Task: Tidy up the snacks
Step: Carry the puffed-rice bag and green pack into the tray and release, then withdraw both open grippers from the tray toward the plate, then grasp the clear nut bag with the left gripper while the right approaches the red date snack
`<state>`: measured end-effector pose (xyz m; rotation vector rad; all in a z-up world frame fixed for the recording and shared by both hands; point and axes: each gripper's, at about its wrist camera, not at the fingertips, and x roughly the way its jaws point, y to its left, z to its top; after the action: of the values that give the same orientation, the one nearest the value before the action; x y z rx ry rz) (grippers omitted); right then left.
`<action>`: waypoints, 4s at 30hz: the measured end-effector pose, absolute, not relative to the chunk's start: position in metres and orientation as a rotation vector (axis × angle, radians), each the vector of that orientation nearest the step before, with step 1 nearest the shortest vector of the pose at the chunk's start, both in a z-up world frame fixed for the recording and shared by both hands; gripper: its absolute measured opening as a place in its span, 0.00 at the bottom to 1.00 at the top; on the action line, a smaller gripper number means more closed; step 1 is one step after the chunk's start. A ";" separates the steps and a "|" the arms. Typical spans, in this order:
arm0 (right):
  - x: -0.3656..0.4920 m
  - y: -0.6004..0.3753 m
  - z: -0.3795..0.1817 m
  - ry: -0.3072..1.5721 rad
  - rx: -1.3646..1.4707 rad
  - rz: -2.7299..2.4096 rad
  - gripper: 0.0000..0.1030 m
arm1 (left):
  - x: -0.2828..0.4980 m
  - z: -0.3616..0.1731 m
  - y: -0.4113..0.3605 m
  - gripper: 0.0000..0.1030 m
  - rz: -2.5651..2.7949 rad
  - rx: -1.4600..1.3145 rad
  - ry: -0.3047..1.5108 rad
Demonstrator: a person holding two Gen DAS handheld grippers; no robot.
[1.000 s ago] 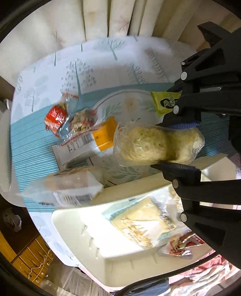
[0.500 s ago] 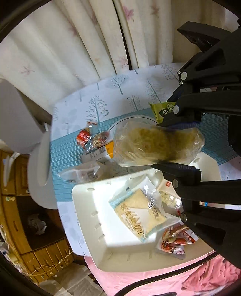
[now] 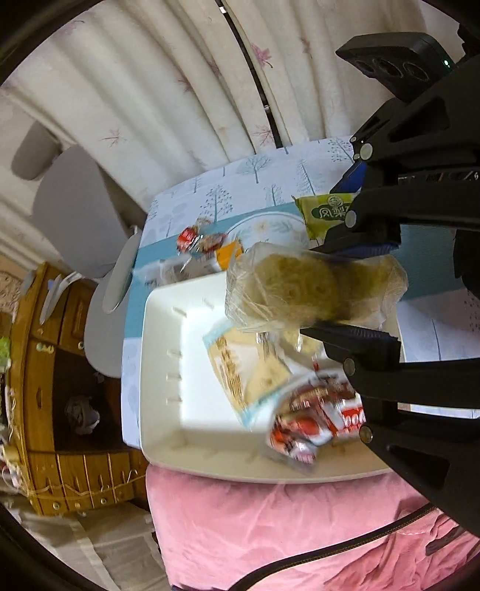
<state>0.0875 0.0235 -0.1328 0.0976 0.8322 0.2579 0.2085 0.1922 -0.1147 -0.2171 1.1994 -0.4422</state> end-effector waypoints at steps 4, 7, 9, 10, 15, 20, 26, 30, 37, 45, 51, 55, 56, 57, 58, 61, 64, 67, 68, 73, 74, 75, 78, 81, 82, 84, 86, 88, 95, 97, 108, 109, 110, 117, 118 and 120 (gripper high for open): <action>0.082 0.044 -0.130 0.831 0.076 0.278 0.38 | 0.199 -0.116 0.219 0.28 -0.431 -0.241 1.171; 0.080 0.057 -0.129 0.827 0.062 0.287 0.38 | 0.196 -0.120 0.233 0.28 -0.421 -0.250 1.159; 0.080 0.062 -0.128 0.819 0.058 0.289 0.38 | 0.194 -0.122 0.240 0.28 -0.412 -0.258 1.154; 0.080 0.065 -0.128 0.819 0.056 0.290 0.38 | 0.193 -0.122 0.243 0.29 -0.412 -0.261 1.151; 0.083 0.071 -0.135 0.865 0.066 0.271 0.44 | 0.188 -0.130 0.250 0.60 -0.400 -0.258 1.151; 0.083 0.068 -0.145 0.919 0.110 0.254 0.49 | 0.184 -0.133 0.251 0.74 -0.391 -0.245 1.147; 0.076 0.053 -0.150 0.934 0.157 0.206 0.66 | 0.182 -0.138 0.242 0.76 -0.384 -0.229 1.168; 0.075 0.035 -0.153 0.949 0.203 0.176 0.68 | 0.174 -0.136 0.232 0.79 -0.373 -0.229 1.159; 0.080 -0.017 -0.156 0.975 0.293 0.140 0.68 | 0.158 -0.133 0.201 0.83 -0.340 -0.276 1.146; 0.091 -0.089 -0.168 1.062 0.367 0.124 0.76 | 0.140 -0.132 0.143 0.83 -0.272 -0.276 1.144; 0.104 -0.136 -0.180 1.148 0.401 0.156 0.76 | 0.134 -0.134 0.101 0.83 -0.176 -0.285 1.131; 0.117 -0.164 -0.181 1.188 0.415 0.192 0.76 | 0.136 -0.134 0.074 0.83 -0.144 -0.301 1.114; 0.120 -0.168 -0.181 1.195 0.417 0.197 0.76 | 0.137 -0.133 0.068 0.83 -0.139 -0.300 1.109; 0.124 -0.175 -0.181 1.203 0.422 0.205 0.76 | 0.139 -0.133 0.059 0.83 -0.131 -0.294 1.101; 0.128 -0.180 -0.181 1.212 0.429 0.210 0.76 | 0.141 -0.132 0.053 0.83 -0.127 -0.290 1.097; 0.141 -0.196 -0.180 1.233 0.462 0.226 0.76 | 0.149 -0.132 0.031 0.83 -0.125 -0.265 1.098; 0.156 -0.210 -0.177 1.241 0.493 0.241 0.76 | 0.158 -0.132 0.012 0.83 -0.131 -0.231 1.104; 0.174 -0.219 -0.175 1.256 0.517 0.250 0.76 | 0.171 -0.132 -0.007 0.83 -0.147 -0.188 1.101; 0.178 -0.221 -0.174 1.258 0.522 0.251 0.76 | 0.175 -0.133 -0.011 0.83 -0.150 -0.177 1.099; 0.209 -0.232 -0.176 1.278 0.553 0.241 0.76 | 0.202 -0.138 -0.031 0.83 -0.133 -0.139 1.072; 0.215 -0.234 -0.178 1.287 0.559 0.237 0.76 | 0.209 -0.141 -0.035 0.83 -0.130 -0.138 1.062; 0.222 -0.236 -0.180 1.298 0.560 0.229 0.76 | 0.215 -0.143 -0.037 0.83 -0.125 -0.136 1.055; 0.243 -0.241 -0.184 1.307 0.566 0.206 0.76 | 0.232 -0.153 -0.046 0.83 -0.120 -0.134 1.029; 0.266 -0.246 -0.188 1.306 0.583 0.192 0.76 | 0.249 -0.165 -0.055 0.83 -0.108 -0.132 1.007; 0.275 -0.247 -0.190 1.302 0.586 0.192 0.76 | 0.254 -0.169 -0.057 0.83 -0.103 -0.132 0.999; 0.290 -0.248 -0.194 1.300 0.583 0.192 0.76 | 0.264 -0.179 -0.061 0.83 -0.091 -0.130 0.980; 0.305 -0.249 -0.199 1.299 0.579 0.191 0.76 | 0.274 -0.191 -0.066 0.83 -0.079 -0.121 0.975; 0.318 -0.249 -0.206 1.302 0.579 0.193 0.76 | 0.286 -0.204 -0.071 0.83 -0.065 -0.112 0.969; 0.355 -0.242 -0.234 1.330 0.544 0.223 0.76 | 0.315 -0.233 -0.085 0.83 -0.020 -0.048 0.940; 0.362 -0.241 -0.241 1.324 0.544 0.238 0.76 | 0.320 -0.236 -0.087 0.83 -0.010 -0.034 0.914; 0.387 -0.215 -0.260 1.341 0.445 0.329 0.76 | 0.344 -0.261 -0.091 0.81 0.052 0.049 0.887; 0.389 -0.211 -0.261 1.342 0.430 0.334 0.76 | 0.345 -0.263 -0.091 0.80 0.057 0.050 0.894; 0.390 -0.209 -0.261 1.343 0.420 0.340 0.76 | 0.346 -0.264 -0.090 0.78 0.056 0.050 0.898; 0.402 -0.191 -0.267 1.365 0.356 0.361 0.70 | 0.356 -0.276 -0.082 0.64 0.056 0.027 0.925; 0.403 -0.190 -0.269 1.371 0.350 0.362 0.67 | 0.357 -0.277 -0.080 0.58 0.054 0.022 0.929; 0.405 -0.186 -0.272 1.387 0.345 0.366 0.66 | 0.358 -0.279 -0.077 0.54 0.039 0.003 0.932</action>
<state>0.4048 -0.1860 -0.2719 0.3448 1.3872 0.3665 0.3583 -0.0767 -0.2791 0.0033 0.9318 0.0385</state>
